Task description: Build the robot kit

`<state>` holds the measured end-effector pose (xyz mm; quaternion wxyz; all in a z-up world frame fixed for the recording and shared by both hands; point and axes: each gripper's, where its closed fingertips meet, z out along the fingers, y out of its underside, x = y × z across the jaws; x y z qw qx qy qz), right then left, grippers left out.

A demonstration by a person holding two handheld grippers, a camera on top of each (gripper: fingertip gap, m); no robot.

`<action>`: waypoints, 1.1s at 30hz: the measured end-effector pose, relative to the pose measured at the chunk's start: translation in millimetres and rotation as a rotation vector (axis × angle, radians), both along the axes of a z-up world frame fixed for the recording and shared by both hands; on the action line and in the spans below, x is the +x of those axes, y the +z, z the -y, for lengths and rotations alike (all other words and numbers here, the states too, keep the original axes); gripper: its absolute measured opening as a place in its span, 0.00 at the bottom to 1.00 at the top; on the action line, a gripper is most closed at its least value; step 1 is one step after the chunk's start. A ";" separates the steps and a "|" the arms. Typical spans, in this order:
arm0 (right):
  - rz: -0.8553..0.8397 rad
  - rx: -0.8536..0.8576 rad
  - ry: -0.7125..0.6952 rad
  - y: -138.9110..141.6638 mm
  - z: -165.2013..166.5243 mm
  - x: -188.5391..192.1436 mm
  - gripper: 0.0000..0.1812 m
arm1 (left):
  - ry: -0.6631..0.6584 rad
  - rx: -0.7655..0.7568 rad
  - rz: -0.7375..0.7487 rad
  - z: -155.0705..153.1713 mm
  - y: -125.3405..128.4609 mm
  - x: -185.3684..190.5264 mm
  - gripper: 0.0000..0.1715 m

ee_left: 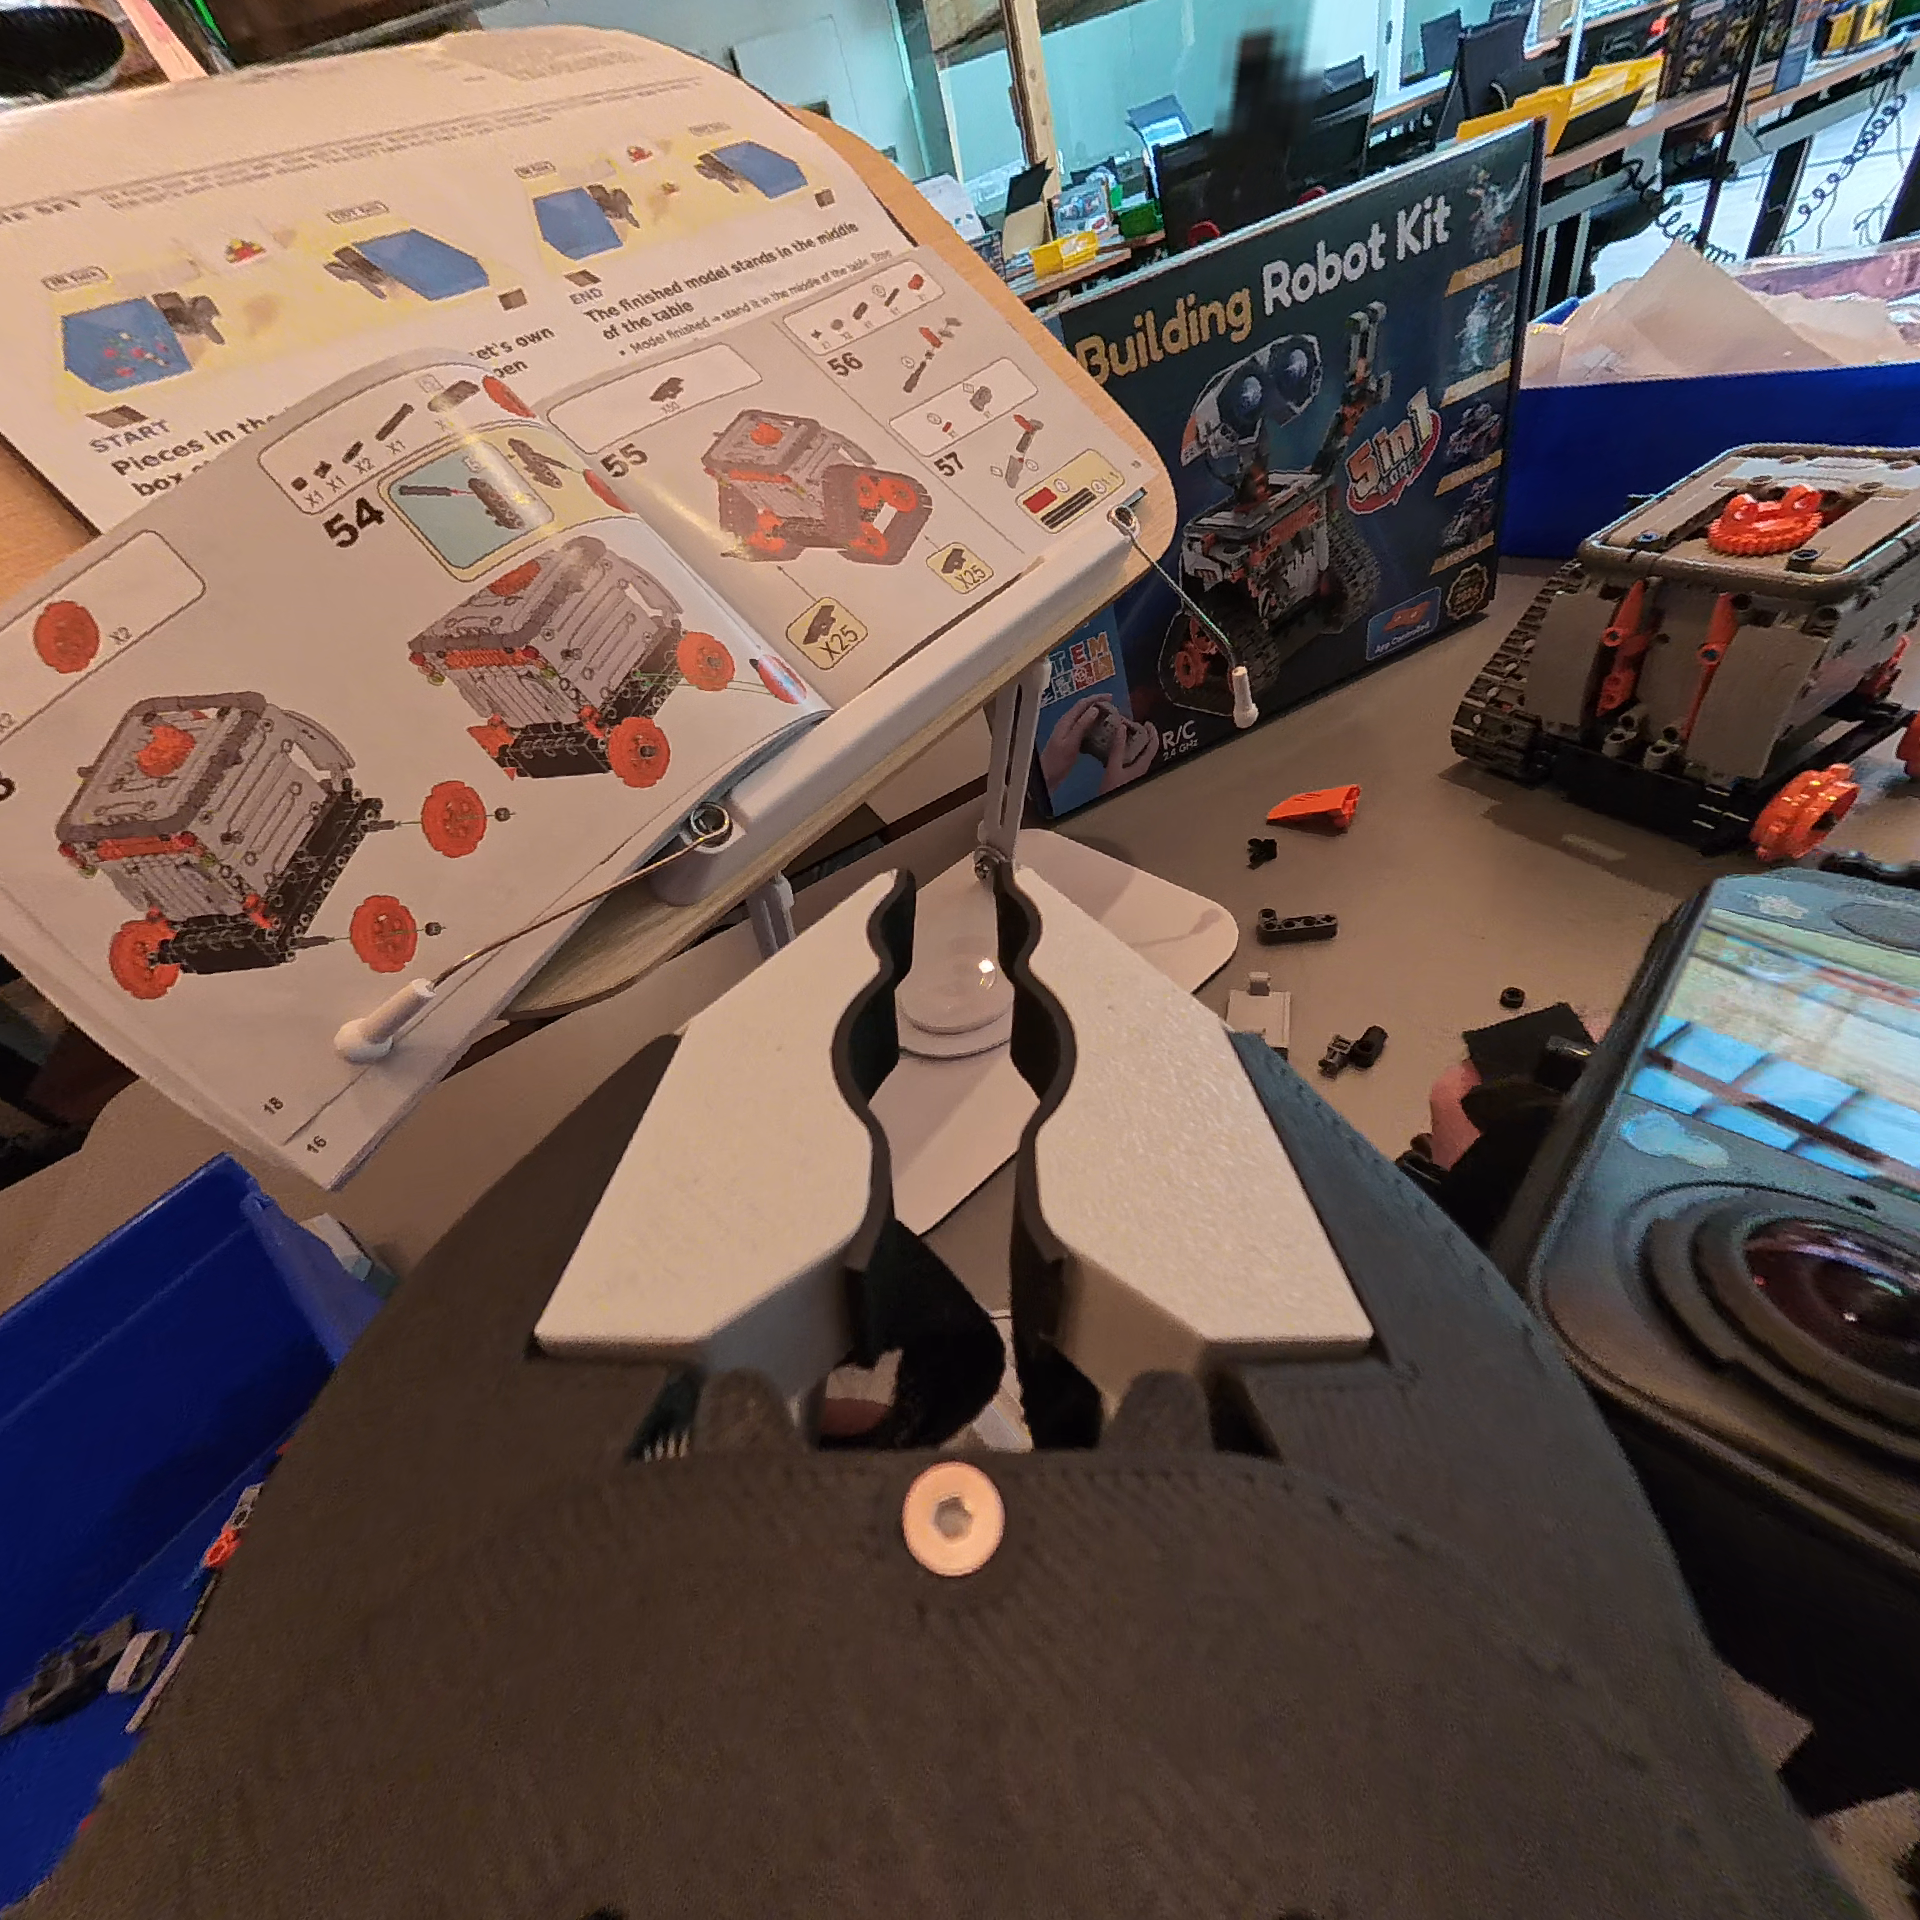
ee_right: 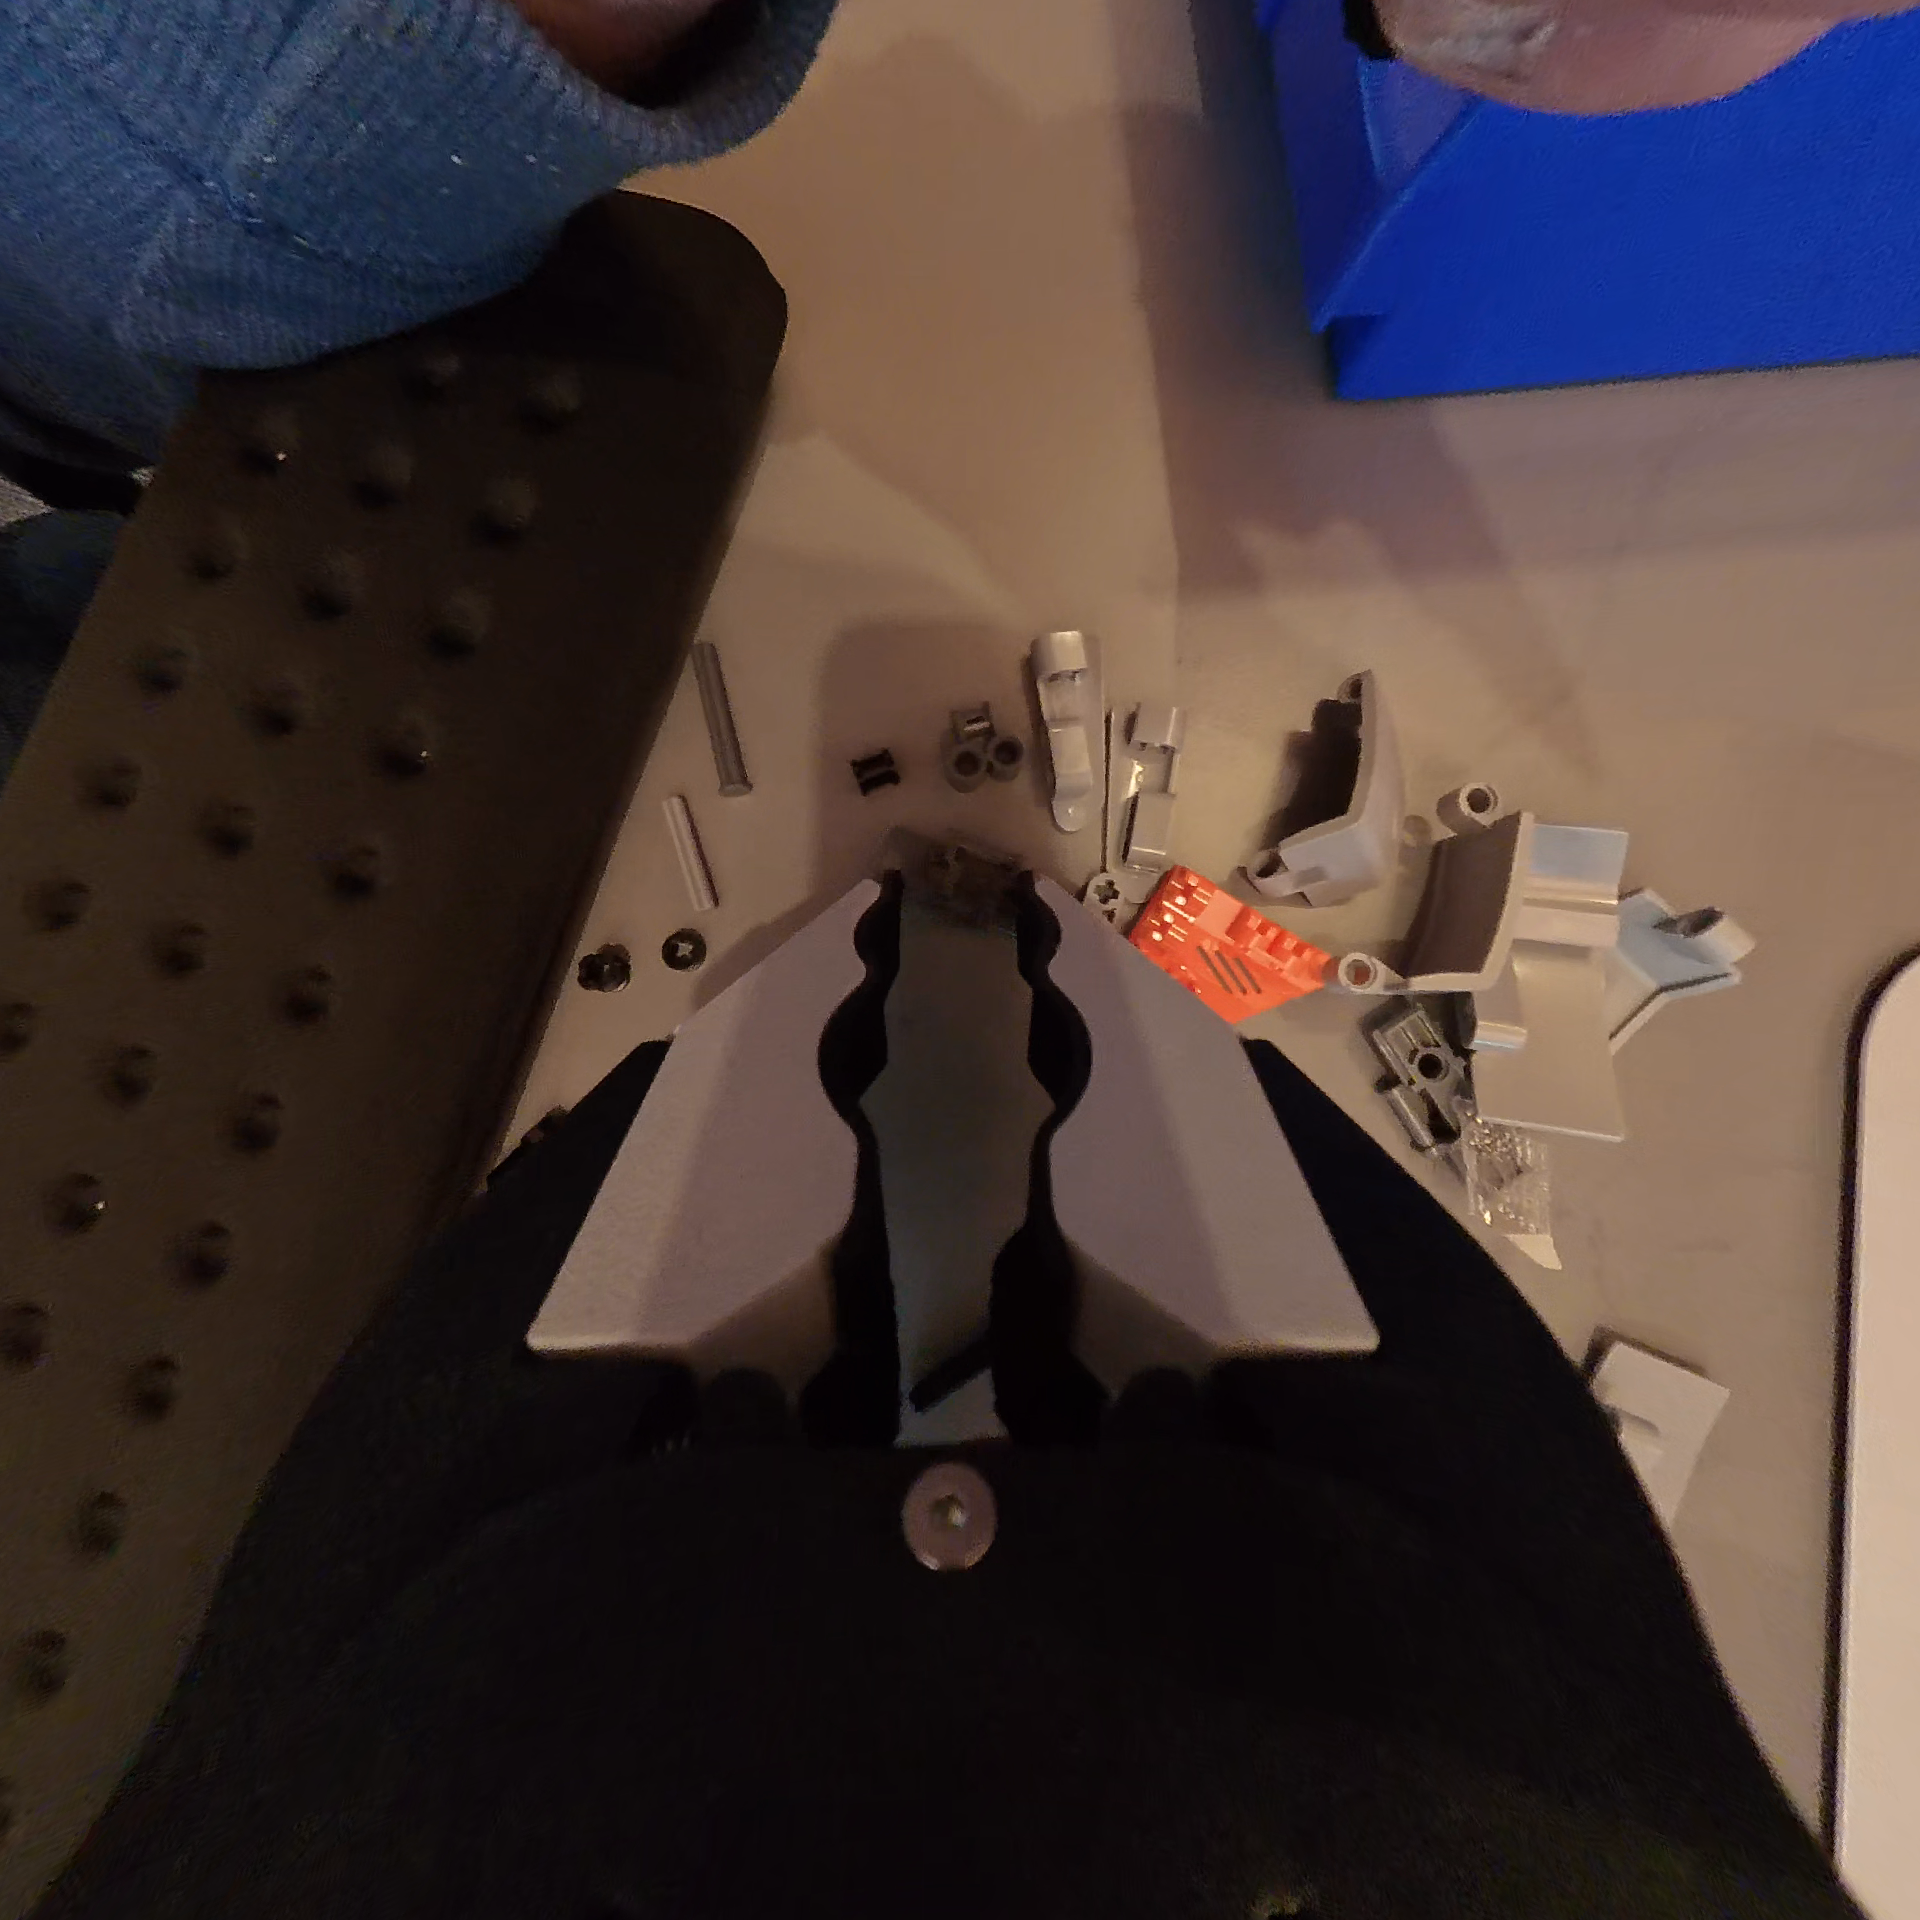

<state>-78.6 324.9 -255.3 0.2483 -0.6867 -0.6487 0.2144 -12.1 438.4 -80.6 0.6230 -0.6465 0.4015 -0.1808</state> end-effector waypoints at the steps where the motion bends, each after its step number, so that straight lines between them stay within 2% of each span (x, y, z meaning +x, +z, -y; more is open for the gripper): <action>1: 0.005 0.004 -0.010 -0.5 -0.8 0.5 0.11 | 0.002 0.002 -0.001 0.0 0.2 -0.1 0.09; 13: -0.017 0.023 -0.036 -3.2 -3.6 -3.1 0.06 | 0.010 -0.001 0.011 -2.1 1.2 -1.6 0.09; 22: 0.004 0.051 -0.003 6.7 -1.9 16.9 0.05 | 0.011 0.000 0.014 -2.7 0.9 -1.2 0.09; 25: -0.016 0.049 -0.015 23.4 4.9 44.3 0.05 | -0.014 -0.007 0.015 0.8 -1.2 3.1 0.09; 27: -0.028 0.063 -0.007 36.6 15.2 73.4 0.05 | -0.089 -0.008 -0.003 13.6 -5.8 15.8 0.10; 29: -0.004 0.089 0.015 44.2 29.7 111.2 0.05 | -0.208 0.035 -0.062 39.0 -13.4 38.3 0.12; 33: 0.128 0.101 -0.014 45.7 63.5 189.9 0.05 | -0.474 0.061 -0.230 104.0 -44.9 89.4 0.13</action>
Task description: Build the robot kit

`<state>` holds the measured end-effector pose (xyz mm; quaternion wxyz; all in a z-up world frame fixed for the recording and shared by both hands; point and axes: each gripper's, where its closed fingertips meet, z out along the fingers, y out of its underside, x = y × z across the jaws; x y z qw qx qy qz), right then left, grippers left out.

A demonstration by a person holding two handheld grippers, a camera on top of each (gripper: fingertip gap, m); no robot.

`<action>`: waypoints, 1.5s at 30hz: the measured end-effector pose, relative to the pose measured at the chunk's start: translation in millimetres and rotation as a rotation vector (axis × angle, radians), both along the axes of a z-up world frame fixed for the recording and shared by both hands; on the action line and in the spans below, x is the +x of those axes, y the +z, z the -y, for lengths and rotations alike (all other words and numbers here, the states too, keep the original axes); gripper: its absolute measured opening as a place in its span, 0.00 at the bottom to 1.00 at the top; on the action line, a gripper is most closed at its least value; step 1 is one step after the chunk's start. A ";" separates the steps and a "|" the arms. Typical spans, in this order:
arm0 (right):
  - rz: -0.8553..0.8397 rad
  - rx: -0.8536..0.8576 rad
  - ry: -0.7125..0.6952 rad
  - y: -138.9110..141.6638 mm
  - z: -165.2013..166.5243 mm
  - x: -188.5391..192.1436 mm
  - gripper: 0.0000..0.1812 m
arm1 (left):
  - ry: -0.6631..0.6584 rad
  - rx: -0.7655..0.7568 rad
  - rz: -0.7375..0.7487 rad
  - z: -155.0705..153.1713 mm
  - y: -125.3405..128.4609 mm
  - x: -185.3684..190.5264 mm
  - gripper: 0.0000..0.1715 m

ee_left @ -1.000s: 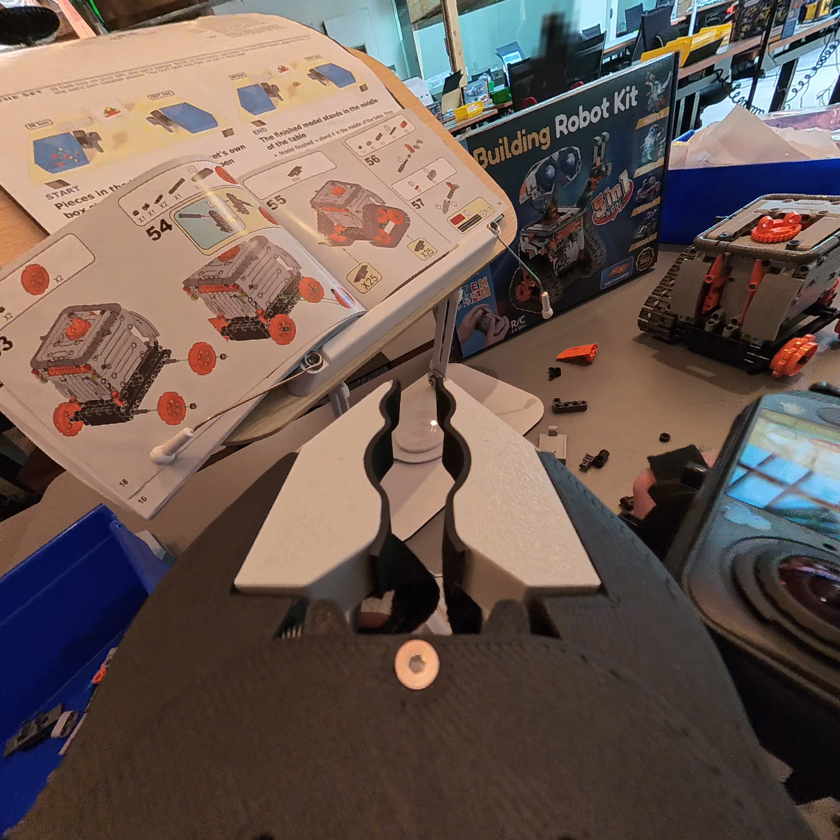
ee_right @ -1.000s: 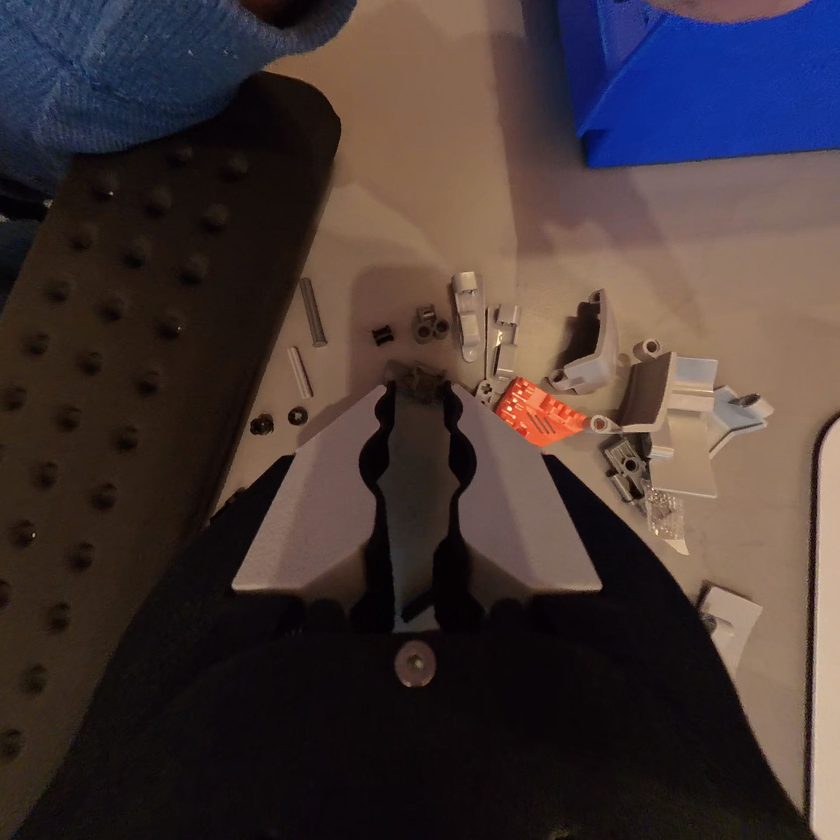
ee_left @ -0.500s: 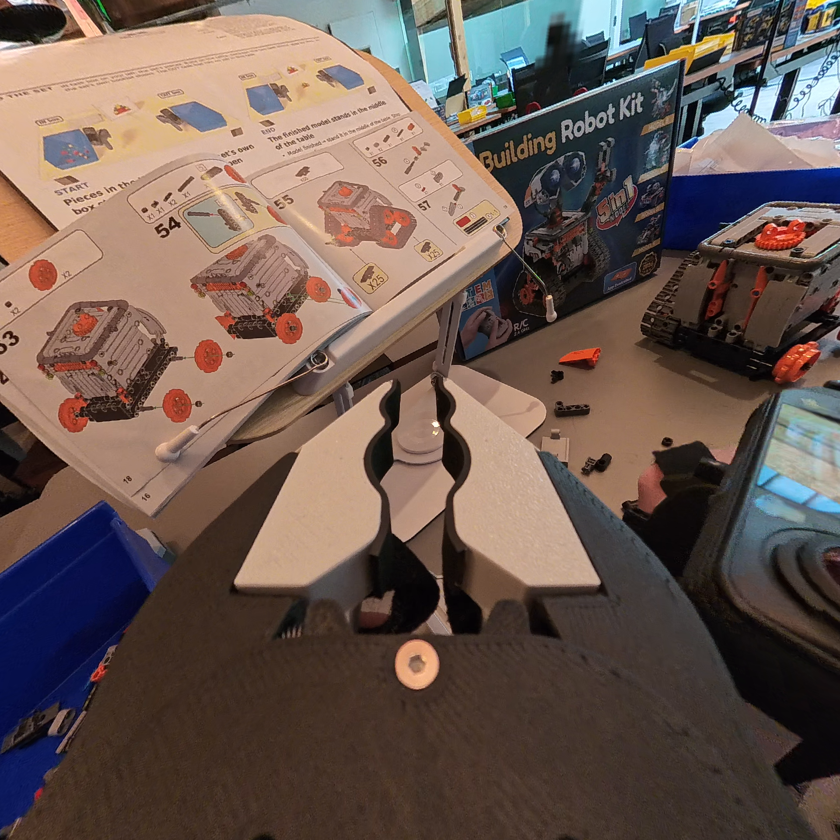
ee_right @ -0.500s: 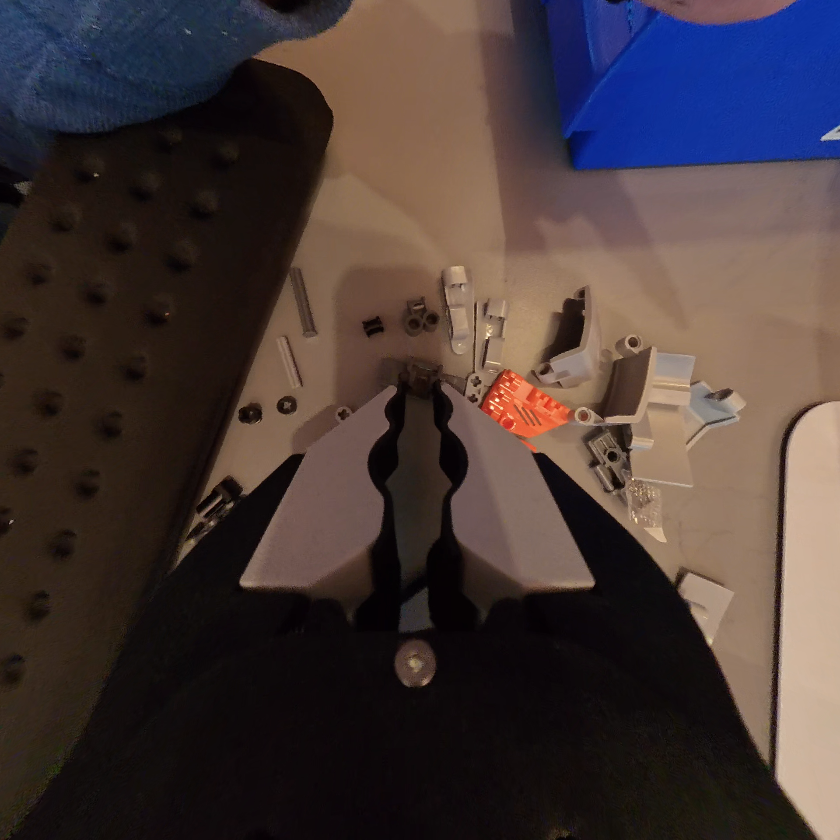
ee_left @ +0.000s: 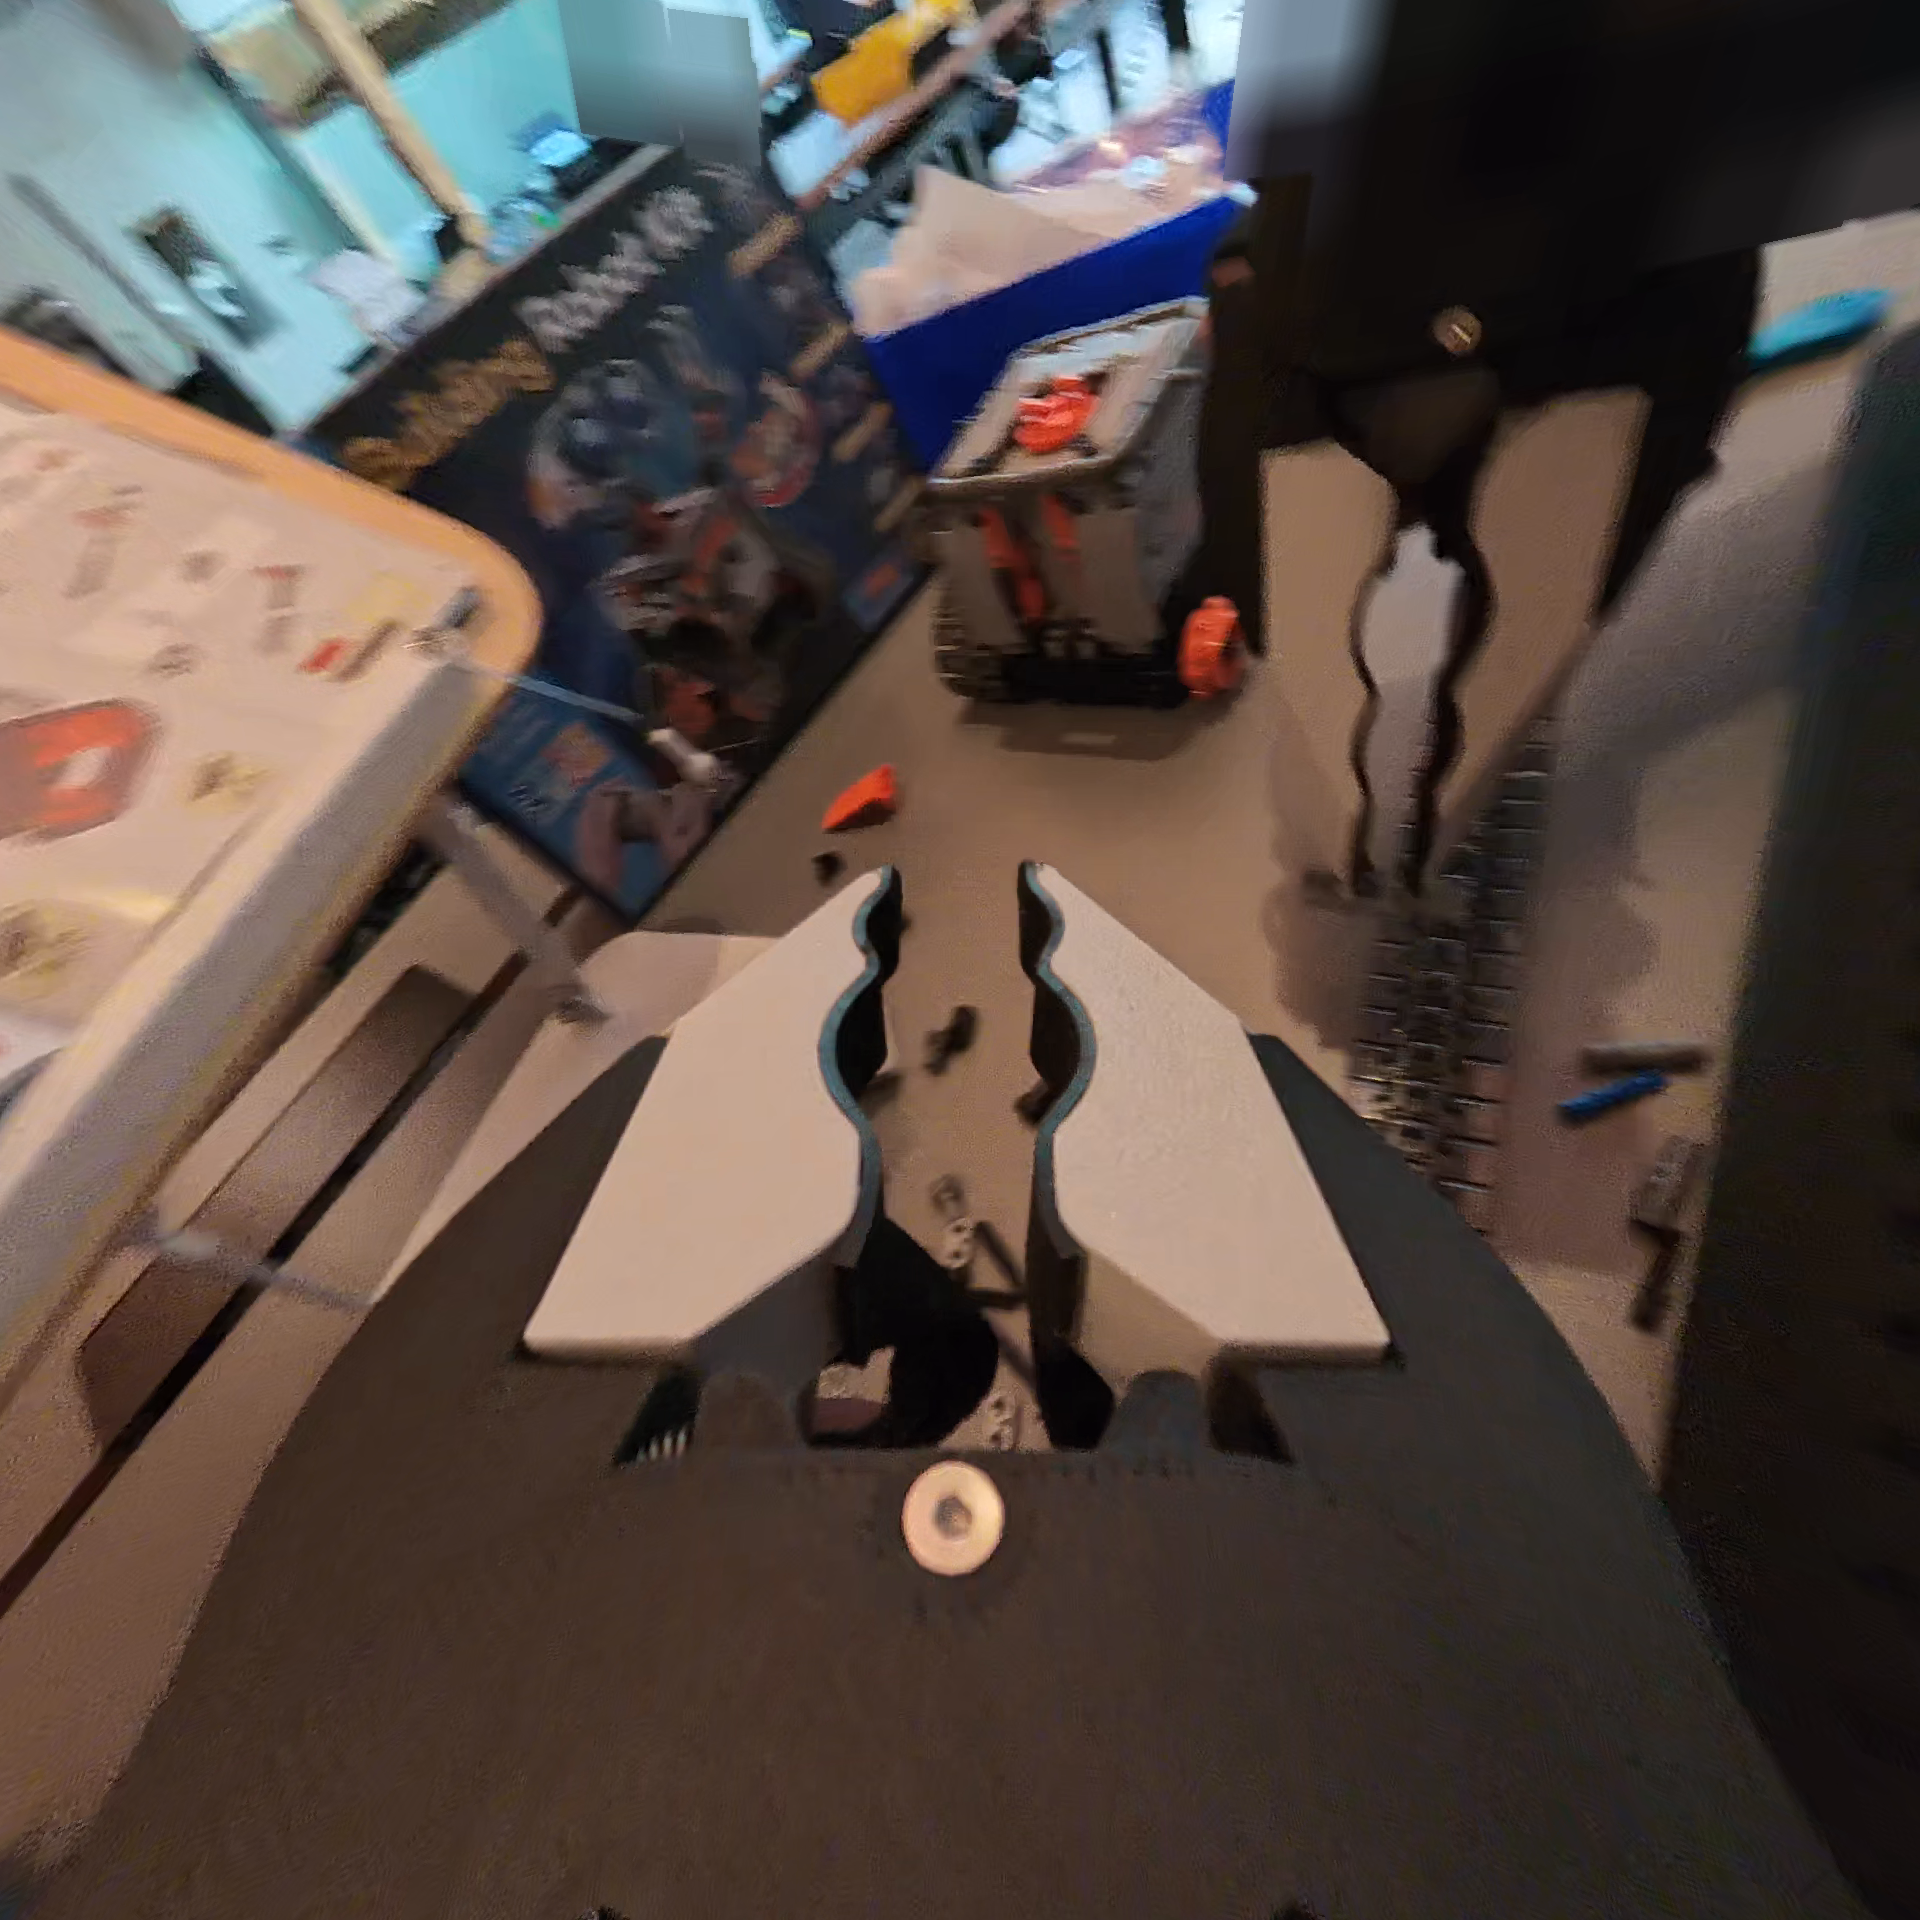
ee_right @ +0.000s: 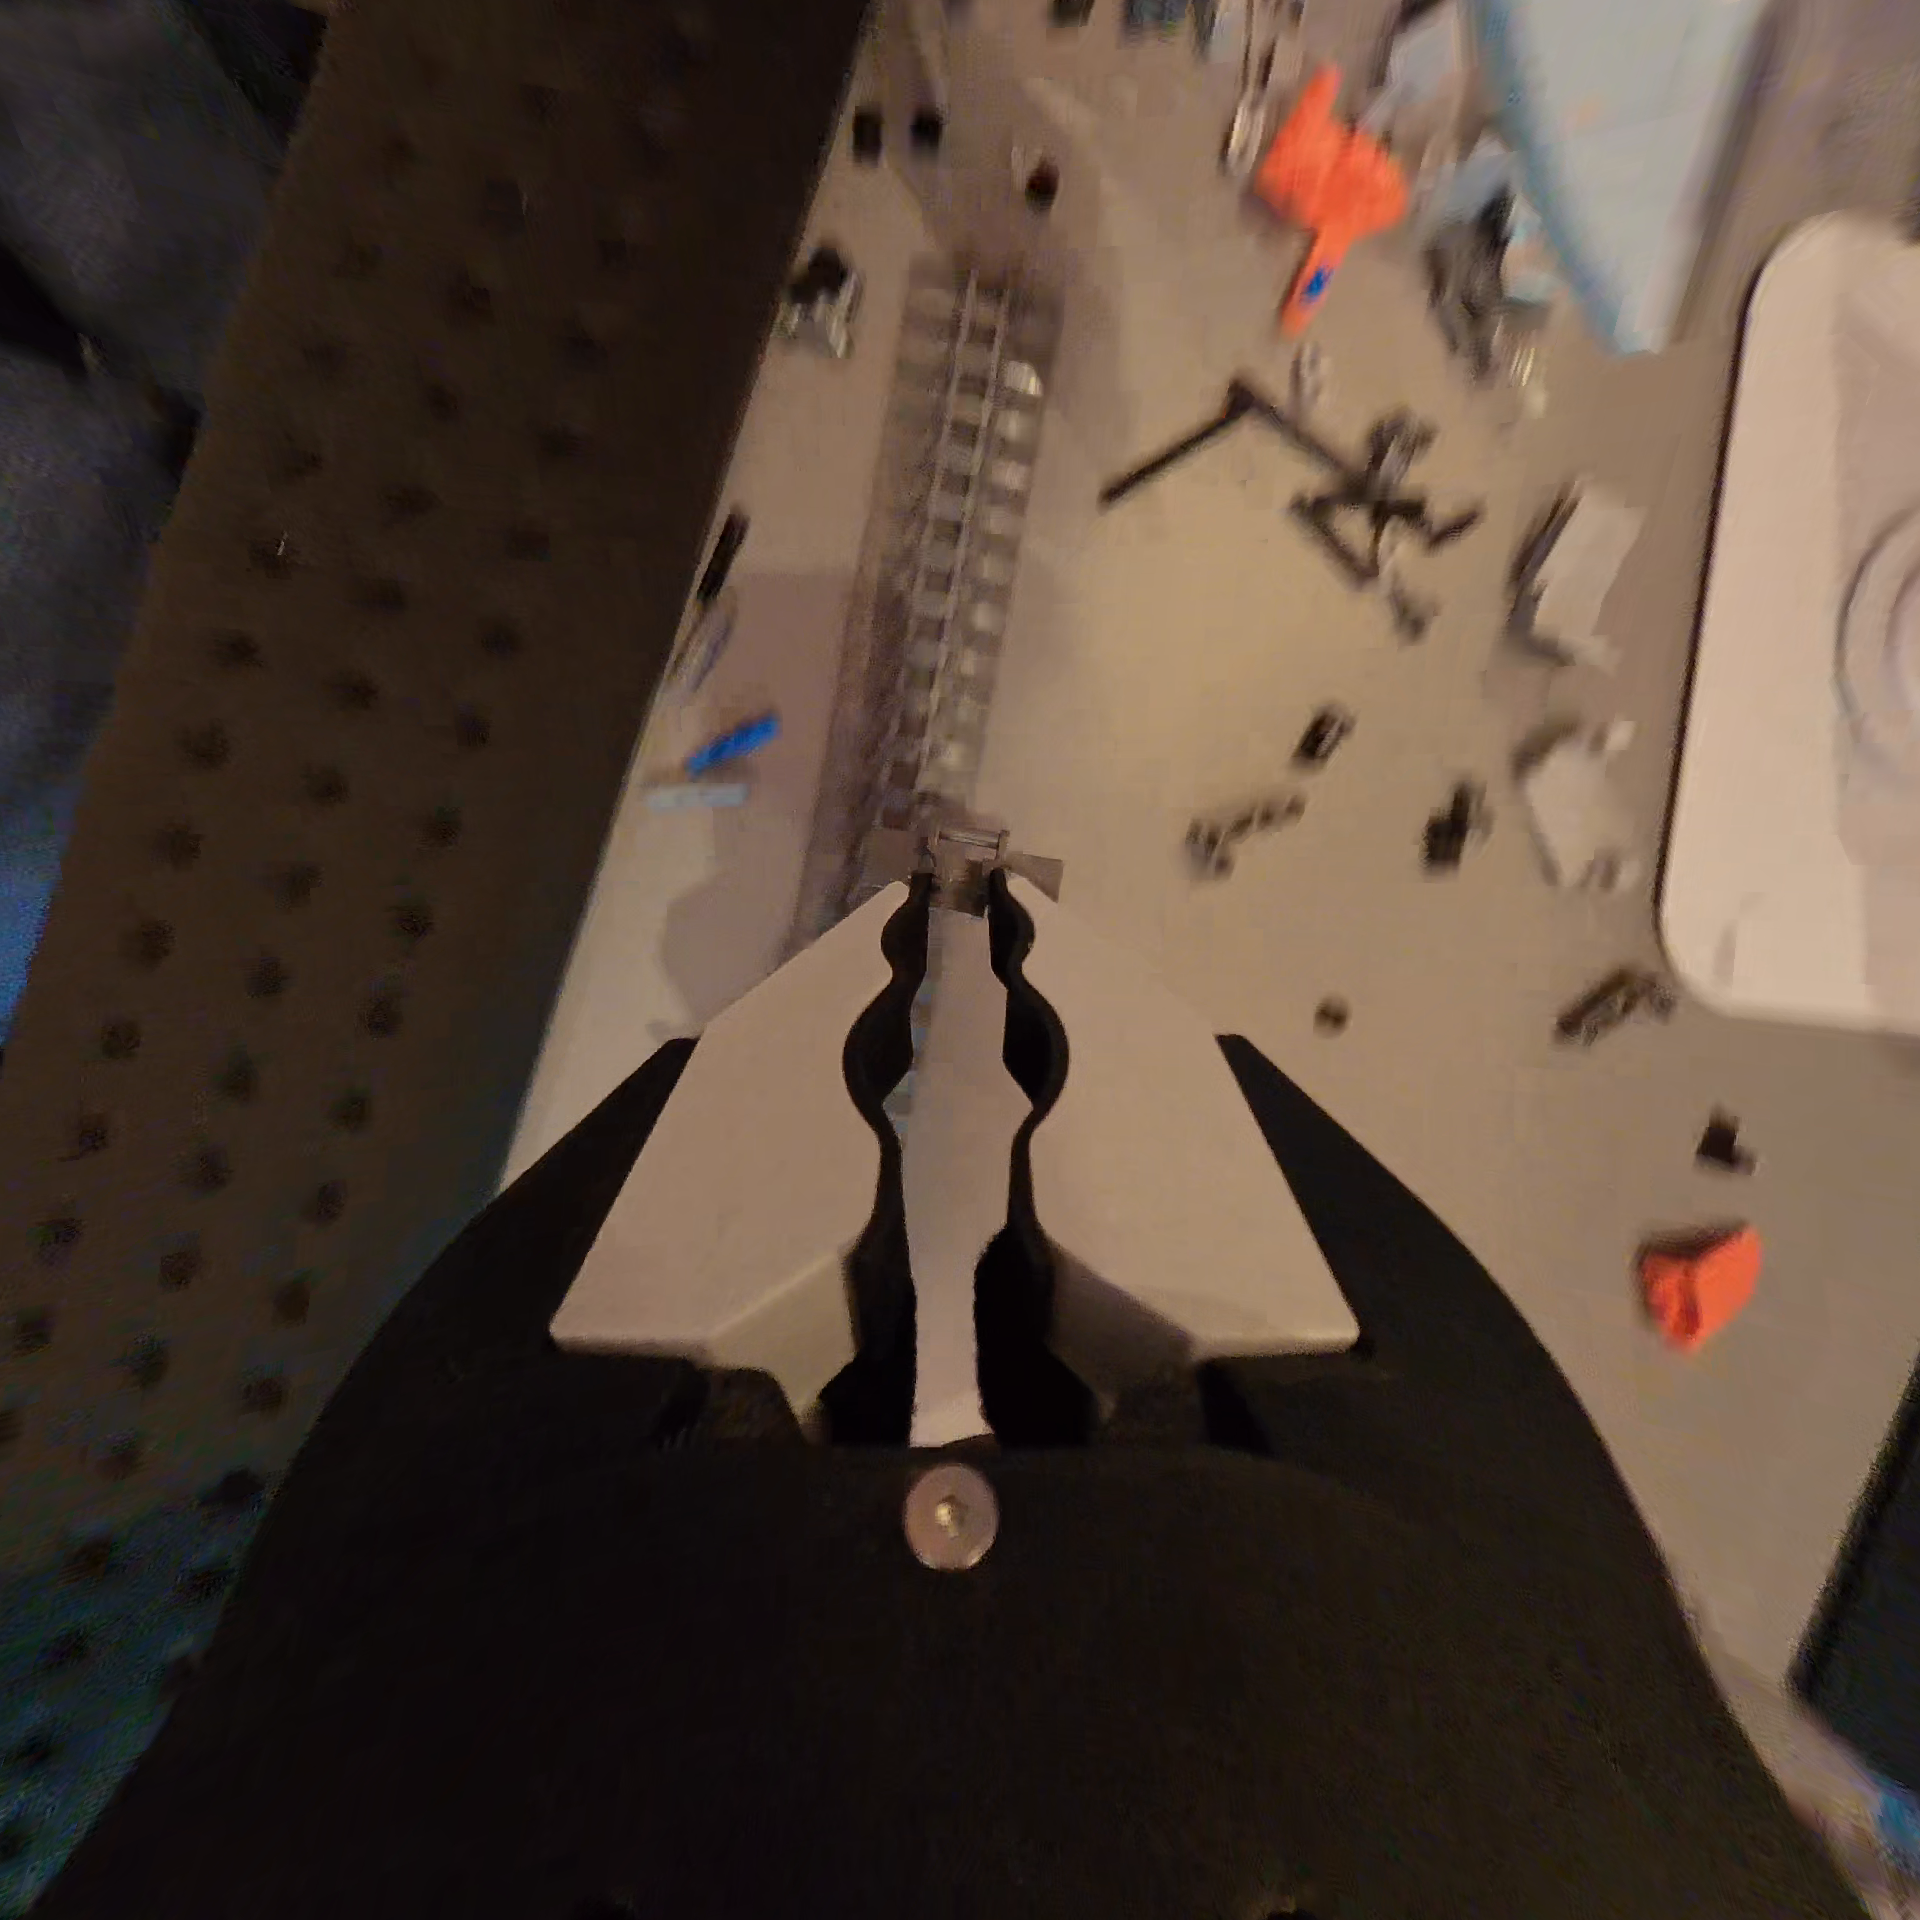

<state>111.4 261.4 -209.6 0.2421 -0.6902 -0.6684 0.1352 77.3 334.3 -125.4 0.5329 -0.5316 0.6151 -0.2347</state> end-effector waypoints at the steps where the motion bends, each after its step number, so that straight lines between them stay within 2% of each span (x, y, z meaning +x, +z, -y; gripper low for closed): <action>1: 0.031 -0.003 -0.022 -0.4 8.5 17.5 0.05 | -0.065 -0.012 -0.039 16.5 -9.6 9.7 0.13; 3: 0.086 -0.001 -0.071 -3.6 22.2 51.1 0.05 | -0.195 -0.049 -0.125 47.4 -31.7 23.0 0.12; 5: 0.115 -0.016 -0.119 -9.5 34.6 79.6 0.05 | -0.314 -0.047 -0.288 70.5 -65.8 24.3 0.13; 8: 0.154 -0.042 -0.170 -22.1 49.3 112.7 0.05 | -0.380 -0.027 -0.462 80.3 -105.7 20.5 0.11; 10: 0.152 -0.063 -0.182 -28.1 57.0 125.2 0.05 | -0.391 -0.042 -0.498 81.5 -115.5 19.0 0.10; 18: 0.152 -0.094 -0.156 -43.6 59.1 139.5 0.05 | -0.411 -0.086 -0.569 84.1 -132.7 16.1 0.10; 28: 0.173 -0.123 -0.124 -51.2 59.1 141.4 0.05 | -0.427 -0.116 -0.563 85.2 -132.8 17.0 0.09; 29: 0.170 -0.122 -0.127 -50.7 59.2 140.9 0.06 | -0.427 -0.115 -0.563 85.0 -132.8 17.0 0.09; 31: 0.170 -0.104 -0.152 -47.1 57.6 142.8 0.15 | -0.426 -0.115 -0.562 84.8 -132.7 16.8 0.09; 32: 0.157 -0.083 -0.170 -42.2 55.6 143.4 0.16 | -0.424 -0.113 -0.563 84.2 -132.6 16.6 0.10; 33: 0.131 -0.060 -0.187 -35.9 54.2 142.6 0.14 | -0.421 -0.110 -0.564 83.3 -132.6 16.4 0.10; 35: 0.052 -0.029 -0.197 -24.6 56.0 135.6 0.01 | -0.419 -0.110 -0.566 82.7 -132.5 15.9 0.09; 39: 0.050 0.031 -0.212 -32.9 57.2 132.7 0.00 | -0.422 -0.109 -0.567 83.2 -132.6 15.9 0.09; 45: 0.028 0.030 -0.214 -41.3 58.2 128.0 0.00 | -0.419 -0.116 -0.567 83.6 -132.5 16.0 0.09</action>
